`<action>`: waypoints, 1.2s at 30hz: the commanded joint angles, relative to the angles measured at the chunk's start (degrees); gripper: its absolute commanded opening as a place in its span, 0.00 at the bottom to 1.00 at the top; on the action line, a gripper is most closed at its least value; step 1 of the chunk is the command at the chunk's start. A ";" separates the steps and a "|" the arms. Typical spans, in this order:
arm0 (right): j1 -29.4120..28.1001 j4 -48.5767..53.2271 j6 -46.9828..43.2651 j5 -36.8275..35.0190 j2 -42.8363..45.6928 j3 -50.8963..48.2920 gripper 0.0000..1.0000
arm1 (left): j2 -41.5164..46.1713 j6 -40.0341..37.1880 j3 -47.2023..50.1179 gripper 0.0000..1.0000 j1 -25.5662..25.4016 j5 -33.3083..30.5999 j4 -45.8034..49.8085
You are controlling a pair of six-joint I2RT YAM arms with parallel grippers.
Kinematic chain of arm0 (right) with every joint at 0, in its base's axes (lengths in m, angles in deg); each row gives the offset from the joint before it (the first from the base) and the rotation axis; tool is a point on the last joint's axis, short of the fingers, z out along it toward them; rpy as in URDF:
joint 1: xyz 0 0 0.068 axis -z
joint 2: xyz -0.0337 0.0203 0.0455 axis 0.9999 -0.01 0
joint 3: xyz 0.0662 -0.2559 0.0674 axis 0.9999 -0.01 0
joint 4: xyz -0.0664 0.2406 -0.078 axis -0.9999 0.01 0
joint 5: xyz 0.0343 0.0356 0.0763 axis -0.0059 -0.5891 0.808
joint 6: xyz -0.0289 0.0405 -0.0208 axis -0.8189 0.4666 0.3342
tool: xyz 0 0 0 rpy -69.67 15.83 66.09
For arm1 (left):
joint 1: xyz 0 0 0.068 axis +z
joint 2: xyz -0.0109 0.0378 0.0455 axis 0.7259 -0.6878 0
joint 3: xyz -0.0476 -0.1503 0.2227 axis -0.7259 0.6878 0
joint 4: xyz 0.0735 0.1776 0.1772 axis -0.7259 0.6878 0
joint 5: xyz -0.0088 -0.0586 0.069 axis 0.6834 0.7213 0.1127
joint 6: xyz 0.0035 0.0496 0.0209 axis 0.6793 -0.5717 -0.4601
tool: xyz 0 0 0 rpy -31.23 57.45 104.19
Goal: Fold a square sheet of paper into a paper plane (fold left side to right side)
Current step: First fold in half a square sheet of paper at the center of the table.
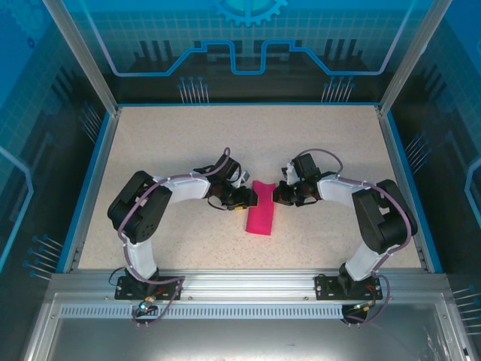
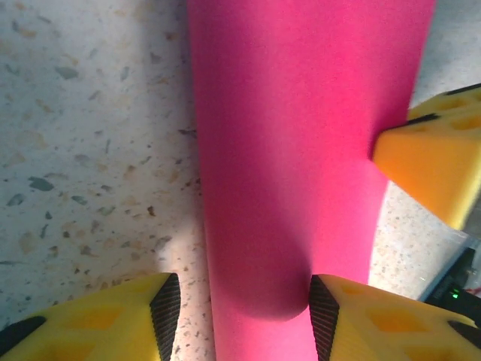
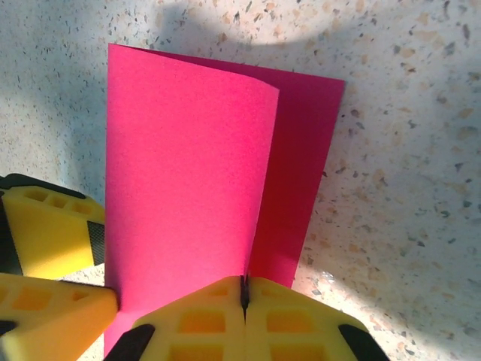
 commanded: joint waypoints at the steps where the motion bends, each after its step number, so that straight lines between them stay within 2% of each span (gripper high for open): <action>1: -0.76 1.45 -1.21 -0.55 -0.48 1.42 0.08 | -1.06 1.74 -1.50 0.50 -0.90 -4.66 2.73; 5: -0.64 1.98 -1.22 -2.18 0.85 1.19 0.21 | -2.32 2.34 -1.40 0.49 -1.71 -5.41 2.09; 9: -0.50 3.59 -1.61 -6.95 4.28 0.69 0.35 | -3.50 1.92 -2.13 0.49 -2.73 -6.14 3.14; 17: 1.19 6.00 -1.93 -16.44 13.04 -2.36 0.53 | -4.51 0.36 -3.21 0.48 -3.16 -7.19 5.65; 24: 2.66 6.62 -2.24 -16.97 16.46 -4.02 0.59 | -5.66 0.06 -4.26 0.48 -3.23 -7.56 6.84; 36: 2.87 7.01 -2.40 -16.79 16.59 -3.80 0.61 | -7.00 -1.60 -5.95 0.48 -3.53 -8.46 10.08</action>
